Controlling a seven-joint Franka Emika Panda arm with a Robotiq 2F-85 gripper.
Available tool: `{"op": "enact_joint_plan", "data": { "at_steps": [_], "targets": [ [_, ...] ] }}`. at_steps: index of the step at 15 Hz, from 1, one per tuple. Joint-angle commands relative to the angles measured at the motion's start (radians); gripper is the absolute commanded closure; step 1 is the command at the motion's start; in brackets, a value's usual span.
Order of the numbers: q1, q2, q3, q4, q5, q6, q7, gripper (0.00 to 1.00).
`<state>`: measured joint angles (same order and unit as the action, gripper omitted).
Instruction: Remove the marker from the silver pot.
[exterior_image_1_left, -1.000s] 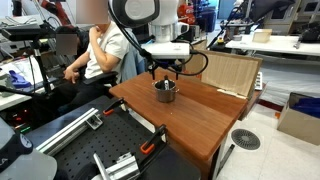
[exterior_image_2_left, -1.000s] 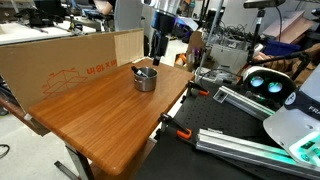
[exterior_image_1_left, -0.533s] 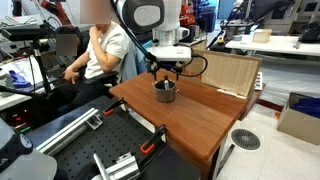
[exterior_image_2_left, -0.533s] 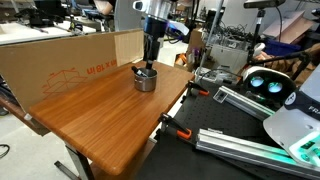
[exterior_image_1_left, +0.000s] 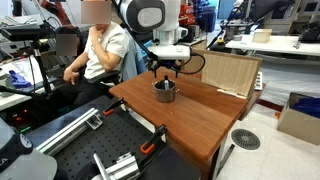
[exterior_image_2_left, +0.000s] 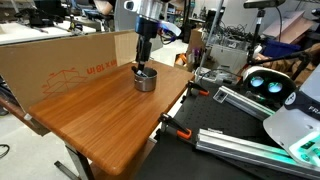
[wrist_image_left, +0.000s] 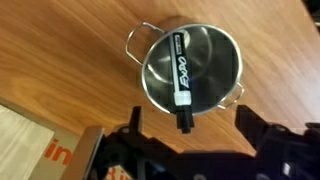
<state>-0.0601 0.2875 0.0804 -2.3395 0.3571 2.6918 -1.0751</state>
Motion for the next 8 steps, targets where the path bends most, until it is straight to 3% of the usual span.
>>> {"op": "enact_joint_plan", "data": {
  "at_steps": [1, 2, 7, 8],
  "targets": [
    [-0.048, 0.038, 0.032, 0.041, -0.023, -0.020, 0.026, 0.12],
    [-0.056, 0.045, 0.036, 0.047, -0.021, -0.022, 0.025, 0.26],
    [-0.074, 0.075, 0.046, 0.073, -0.031, -0.026, 0.032, 0.65],
    [-0.075, 0.079, 0.048, 0.076, -0.035, -0.029, 0.034, 0.23]
  ]
}}
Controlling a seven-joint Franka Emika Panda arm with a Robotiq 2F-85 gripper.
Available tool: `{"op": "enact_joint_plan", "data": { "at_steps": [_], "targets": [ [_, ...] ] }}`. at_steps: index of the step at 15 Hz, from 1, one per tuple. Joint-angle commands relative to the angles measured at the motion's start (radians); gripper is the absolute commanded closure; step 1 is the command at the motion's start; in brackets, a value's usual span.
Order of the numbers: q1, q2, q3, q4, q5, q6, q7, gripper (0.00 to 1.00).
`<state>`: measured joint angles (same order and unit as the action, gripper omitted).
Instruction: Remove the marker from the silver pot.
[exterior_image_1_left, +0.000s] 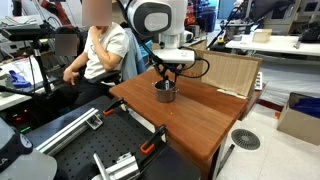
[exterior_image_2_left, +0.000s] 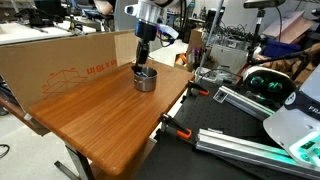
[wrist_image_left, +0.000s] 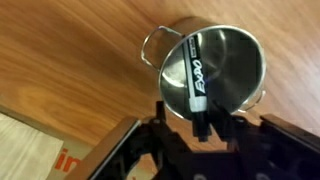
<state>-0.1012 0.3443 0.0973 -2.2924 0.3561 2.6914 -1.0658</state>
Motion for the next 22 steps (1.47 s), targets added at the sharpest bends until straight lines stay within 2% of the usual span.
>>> {"op": "enact_joint_plan", "data": {
  "at_steps": [1, 3, 6, 11, 12, 14, 22],
  "targets": [
    [-0.036, 0.025, 0.033, 0.033, -0.036, -0.030, 0.026, 0.27],
    [-0.037, 0.027, 0.040, 0.036, -0.040, -0.033, 0.028, 0.22],
    [-0.037, 0.026, 0.048, 0.037, -0.049, -0.030, 0.030, 0.00],
    [-0.035, 0.019, 0.057, 0.040, -0.050, -0.027, 0.030, 0.00],
    [-0.031, 0.019, 0.059, 0.042, -0.054, -0.028, 0.032, 0.25],
    [-0.027, 0.023, 0.063, 0.049, -0.061, -0.031, 0.034, 0.34],
    [-0.033, 0.025, 0.076, 0.053, -0.078, -0.042, 0.035, 0.96]
  ]
}}
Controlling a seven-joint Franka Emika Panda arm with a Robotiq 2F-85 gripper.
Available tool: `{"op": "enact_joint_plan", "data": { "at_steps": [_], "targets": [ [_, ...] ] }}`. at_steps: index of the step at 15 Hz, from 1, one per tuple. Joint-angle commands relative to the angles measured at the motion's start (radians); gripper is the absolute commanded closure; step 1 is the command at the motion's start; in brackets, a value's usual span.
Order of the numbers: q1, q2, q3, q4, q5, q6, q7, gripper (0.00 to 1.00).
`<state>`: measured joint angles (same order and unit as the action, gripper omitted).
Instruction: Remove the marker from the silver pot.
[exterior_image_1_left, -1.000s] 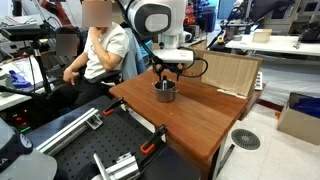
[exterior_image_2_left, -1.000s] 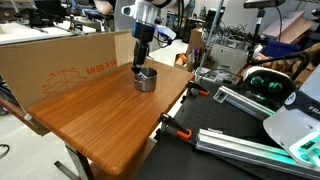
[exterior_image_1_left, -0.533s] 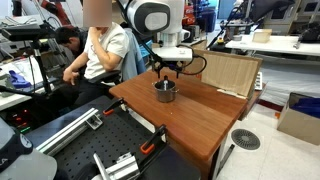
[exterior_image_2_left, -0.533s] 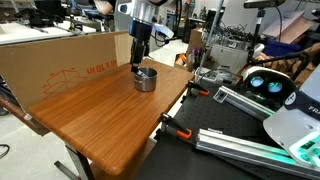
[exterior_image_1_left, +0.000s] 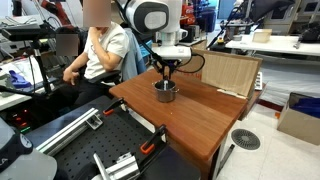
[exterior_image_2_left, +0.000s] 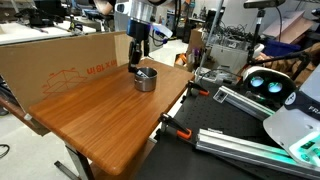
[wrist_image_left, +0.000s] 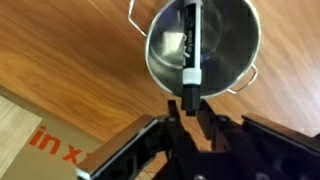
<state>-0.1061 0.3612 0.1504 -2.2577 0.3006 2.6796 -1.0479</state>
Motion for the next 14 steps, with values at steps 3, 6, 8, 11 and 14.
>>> {"op": "enact_joint_plan", "data": {
  "at_steps": [3, 6, 8, 11, 14],
  "targets": [
    [-0.029, 0.005, 0.023, 0.018, -0.019, -0.036, 0.013, 0.95],
    [-0.027, -0.003, 0.022, 0.014, -0.021, -0.040, 0.015, 0.95],
    [-0.024, -0.017, 0.021, 0.010, -0.022, -0.034, 0.018, 0.95],
    [-0.018, -0.052, 0.019, 0.002, -0.024, -0.019, 0.024, 0.95],
    [-0.005, -0.107, 0.013, -0.007, -0.028, -0.018, 0.039, 0.95]
  ]
}}
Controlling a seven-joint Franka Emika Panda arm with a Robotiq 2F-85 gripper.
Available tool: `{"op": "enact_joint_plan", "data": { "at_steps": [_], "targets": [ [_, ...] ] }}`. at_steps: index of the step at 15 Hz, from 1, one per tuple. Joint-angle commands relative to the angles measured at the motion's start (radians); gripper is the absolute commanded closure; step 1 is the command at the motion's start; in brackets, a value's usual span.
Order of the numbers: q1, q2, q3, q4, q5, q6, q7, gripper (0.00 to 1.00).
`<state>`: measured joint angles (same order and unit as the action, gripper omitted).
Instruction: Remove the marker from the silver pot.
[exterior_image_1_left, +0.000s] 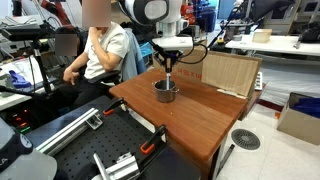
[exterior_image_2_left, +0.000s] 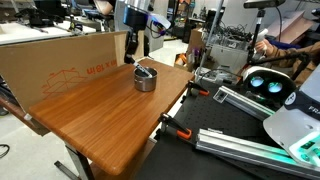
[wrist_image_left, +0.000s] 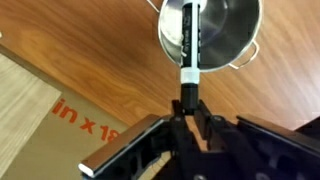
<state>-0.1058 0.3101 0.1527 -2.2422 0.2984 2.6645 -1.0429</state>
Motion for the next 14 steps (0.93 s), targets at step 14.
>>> {"op": "enact_joint_plan", "data": {
  "at_steps": [14],
  "targets": [
    [0.053, -0.101, 0.080, 0.052, 0.209, -0.047, -0.015, 0.95]
  ]
}}
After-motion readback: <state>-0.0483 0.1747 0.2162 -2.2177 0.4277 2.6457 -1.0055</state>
